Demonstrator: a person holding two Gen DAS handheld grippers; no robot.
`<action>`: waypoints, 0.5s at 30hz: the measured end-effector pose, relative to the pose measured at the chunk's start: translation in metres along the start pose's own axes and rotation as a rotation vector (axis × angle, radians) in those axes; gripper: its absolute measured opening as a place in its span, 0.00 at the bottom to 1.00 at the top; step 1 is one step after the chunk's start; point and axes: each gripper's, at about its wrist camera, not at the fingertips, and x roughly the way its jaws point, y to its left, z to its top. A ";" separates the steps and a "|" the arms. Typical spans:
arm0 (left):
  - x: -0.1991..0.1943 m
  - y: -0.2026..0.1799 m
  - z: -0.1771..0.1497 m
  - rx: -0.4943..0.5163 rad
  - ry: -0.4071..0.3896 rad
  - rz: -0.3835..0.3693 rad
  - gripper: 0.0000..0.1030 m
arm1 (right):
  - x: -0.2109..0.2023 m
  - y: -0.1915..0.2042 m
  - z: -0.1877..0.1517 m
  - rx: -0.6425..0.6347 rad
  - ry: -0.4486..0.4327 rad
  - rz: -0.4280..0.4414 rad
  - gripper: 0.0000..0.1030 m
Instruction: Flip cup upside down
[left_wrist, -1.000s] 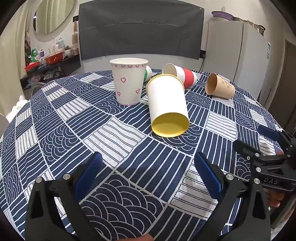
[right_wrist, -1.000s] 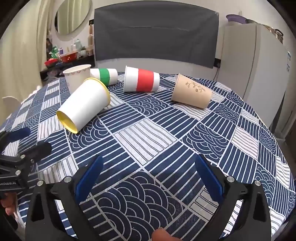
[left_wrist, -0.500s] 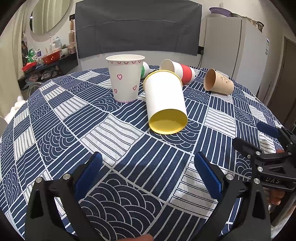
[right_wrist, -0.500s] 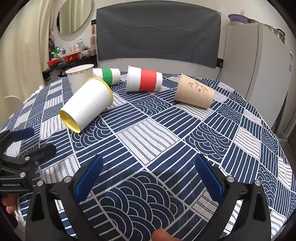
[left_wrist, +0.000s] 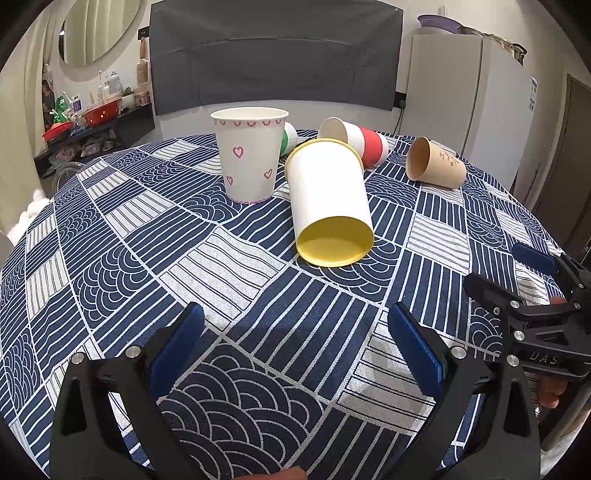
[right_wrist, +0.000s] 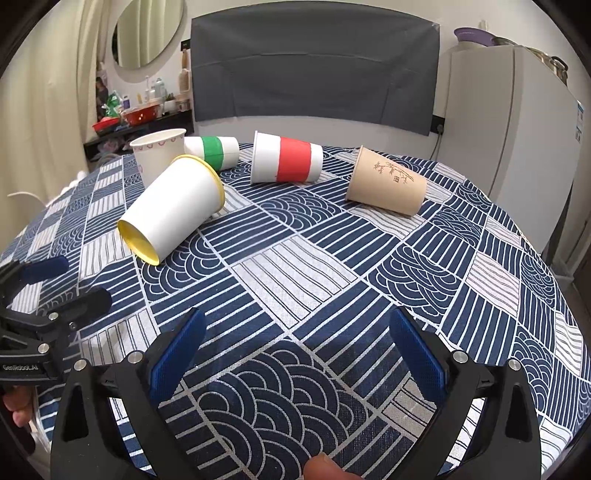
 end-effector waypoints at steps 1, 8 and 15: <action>0.000 0.000 0.000 0.001 0.001 -0.001 0.94 | 0.000 0.000 0.000 0.001 0.001 0.001 0.92; 0.001 0.001 0.001 -0.010 0.004 -0.004 0.94 | 0.000 -0.001 0.000 0.002 0.001 0.012 0.92; -0.001 -0.002 0.000 0.010 -0.006 -0.011 0.94 | 0.001 0.001 -0.001 -0.006 0.002 0.020 0.92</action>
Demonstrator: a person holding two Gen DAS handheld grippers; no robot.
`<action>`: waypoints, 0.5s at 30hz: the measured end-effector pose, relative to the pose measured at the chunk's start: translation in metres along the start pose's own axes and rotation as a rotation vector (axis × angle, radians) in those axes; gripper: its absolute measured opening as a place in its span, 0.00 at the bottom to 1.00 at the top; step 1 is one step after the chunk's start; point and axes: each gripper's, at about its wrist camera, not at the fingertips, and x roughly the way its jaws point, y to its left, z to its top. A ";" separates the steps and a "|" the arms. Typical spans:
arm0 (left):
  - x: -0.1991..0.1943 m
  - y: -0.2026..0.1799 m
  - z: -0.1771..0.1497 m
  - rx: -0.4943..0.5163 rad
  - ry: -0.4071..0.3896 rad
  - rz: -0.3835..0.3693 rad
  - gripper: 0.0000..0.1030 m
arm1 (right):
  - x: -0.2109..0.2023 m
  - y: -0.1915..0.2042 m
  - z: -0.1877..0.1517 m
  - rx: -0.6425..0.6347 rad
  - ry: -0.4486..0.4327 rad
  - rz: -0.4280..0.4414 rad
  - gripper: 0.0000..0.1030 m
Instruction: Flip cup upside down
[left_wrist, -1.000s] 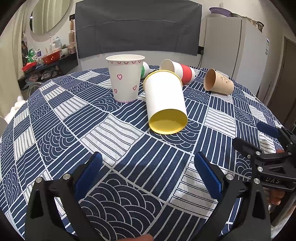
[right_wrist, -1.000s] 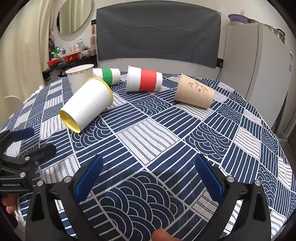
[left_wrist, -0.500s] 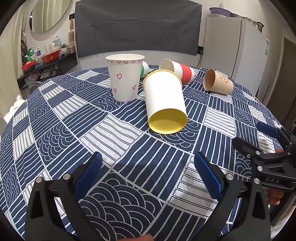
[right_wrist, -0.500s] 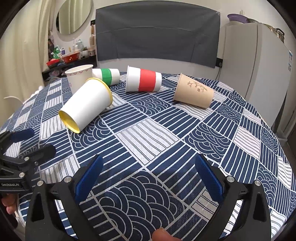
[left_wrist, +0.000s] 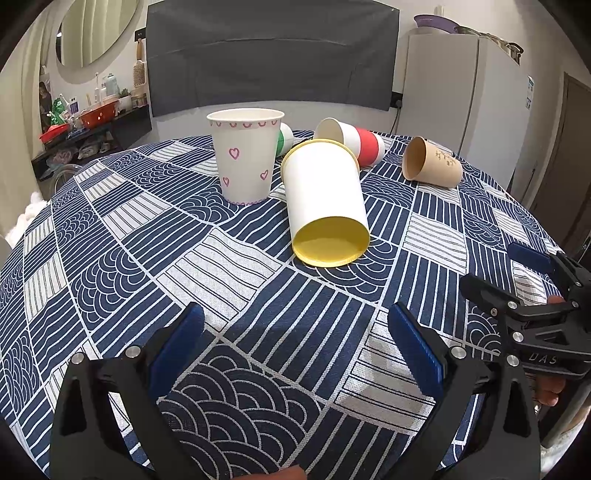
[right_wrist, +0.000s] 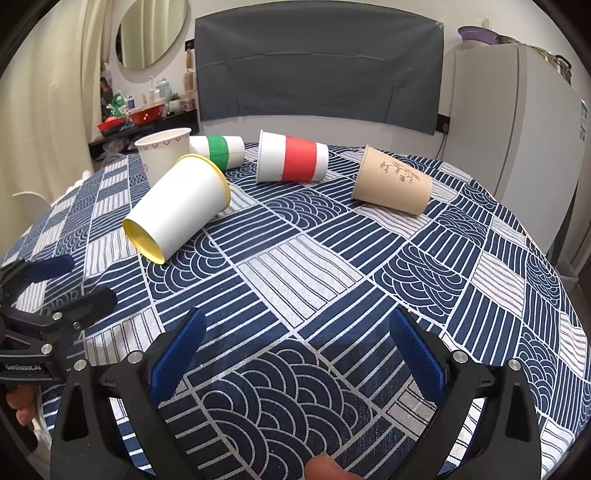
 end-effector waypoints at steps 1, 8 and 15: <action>0.000 0.000 0.000 0.001 -0.002 0.000 0.94 | 0.000 0.000 0.000 0.000 0.001 0.000 0.92; 0.003 0.000 0.001 -0.002 0.020 0.002 0.94 | 0.001 0.000 0.000 0.001 0.002 -0.002 0.92; 0.003 0.003 0.000 -0.015 0.024 -0.009 0.94 | 0.001 0.001 -0.001 -0.008 0.002 -0.012 0.92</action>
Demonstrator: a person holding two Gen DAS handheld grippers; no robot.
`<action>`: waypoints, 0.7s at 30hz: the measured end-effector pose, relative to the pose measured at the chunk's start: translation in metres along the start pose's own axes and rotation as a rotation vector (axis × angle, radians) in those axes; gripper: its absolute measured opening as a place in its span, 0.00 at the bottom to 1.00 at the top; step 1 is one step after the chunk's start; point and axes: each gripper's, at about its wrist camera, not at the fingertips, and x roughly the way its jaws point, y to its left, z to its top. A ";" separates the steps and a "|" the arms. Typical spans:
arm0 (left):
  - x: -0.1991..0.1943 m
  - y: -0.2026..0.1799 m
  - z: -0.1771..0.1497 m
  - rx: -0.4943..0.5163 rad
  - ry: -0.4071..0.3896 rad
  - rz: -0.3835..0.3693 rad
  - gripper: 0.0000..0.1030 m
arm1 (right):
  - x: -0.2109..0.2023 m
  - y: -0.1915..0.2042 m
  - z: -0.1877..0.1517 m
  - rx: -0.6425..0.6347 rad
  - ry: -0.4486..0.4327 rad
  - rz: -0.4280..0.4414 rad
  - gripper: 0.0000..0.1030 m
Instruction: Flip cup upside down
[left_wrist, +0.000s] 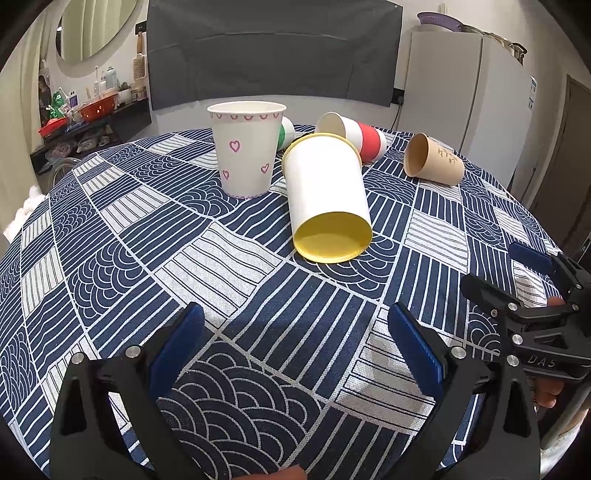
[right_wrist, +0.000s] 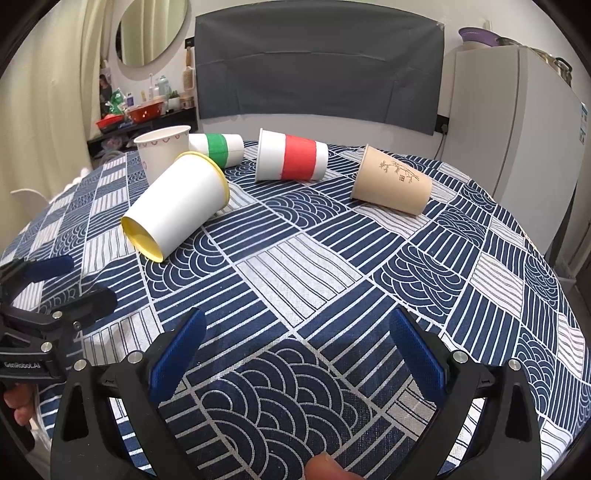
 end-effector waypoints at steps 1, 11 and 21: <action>0.000 0.000 0.000 0.001 -0.002 0.000 0.94 | 0.000 0.000 0.000 -0.001 -0.001 -0.001 0.92; -0.003 -0.004 -0.001 0.023 -0.014 0.004 0.94 | -0.002 0.001 0.000 -0.002 -0.007 -0.002 0.92; -0.003 -0.005 0.001 0.028 -0.025 0.028 0.94 | -0.008 0.004 0.001 -0.024 -0.037 -0.046 0.92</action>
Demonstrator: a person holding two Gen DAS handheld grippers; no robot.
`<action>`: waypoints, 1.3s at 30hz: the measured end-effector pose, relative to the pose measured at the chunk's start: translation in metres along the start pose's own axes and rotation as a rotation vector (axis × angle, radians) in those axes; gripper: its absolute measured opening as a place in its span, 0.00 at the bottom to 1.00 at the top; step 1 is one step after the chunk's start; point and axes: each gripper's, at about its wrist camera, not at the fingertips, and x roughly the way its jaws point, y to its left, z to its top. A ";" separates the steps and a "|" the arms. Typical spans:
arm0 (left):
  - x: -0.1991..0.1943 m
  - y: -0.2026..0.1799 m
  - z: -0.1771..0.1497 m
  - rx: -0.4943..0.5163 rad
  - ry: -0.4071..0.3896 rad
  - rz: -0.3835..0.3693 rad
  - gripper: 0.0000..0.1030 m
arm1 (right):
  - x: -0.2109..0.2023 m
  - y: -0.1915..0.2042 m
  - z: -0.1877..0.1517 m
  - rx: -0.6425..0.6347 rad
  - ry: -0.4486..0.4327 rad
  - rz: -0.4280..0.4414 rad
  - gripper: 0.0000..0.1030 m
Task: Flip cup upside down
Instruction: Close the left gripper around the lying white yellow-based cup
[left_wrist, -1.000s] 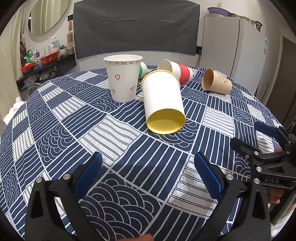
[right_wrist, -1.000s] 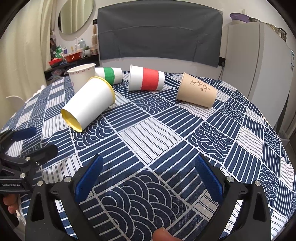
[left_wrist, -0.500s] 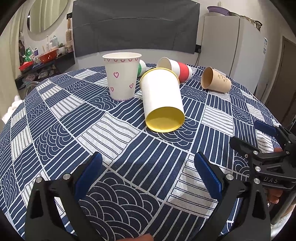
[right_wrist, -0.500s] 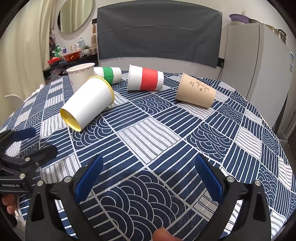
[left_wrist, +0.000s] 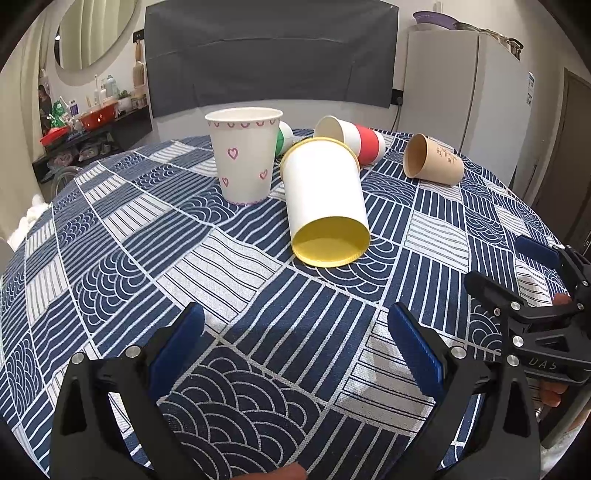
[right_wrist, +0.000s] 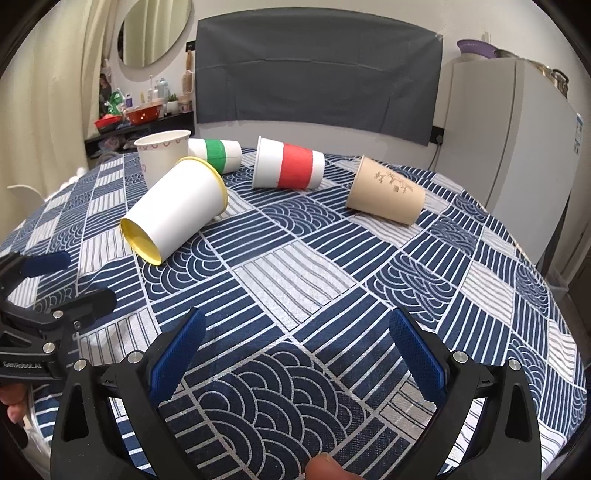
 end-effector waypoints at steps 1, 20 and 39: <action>-0.002 -0.001 0.000 0.004 -0.011 0.011 0.94 | 0.000 0.000 0.000 -0.006 0.001 -0.011 0.92; 0.008 0.010 0.066 -0.049 0.118 -0.033 0.94 | -0.012 -0.026 0.035 0.112 -0.017 0.033 0.92; 0.067 -0.016 0.092 0.044 0.246 -0.103 0.94 | 0.014 -0.045 0.031 0.136 0.024 0.135 0.92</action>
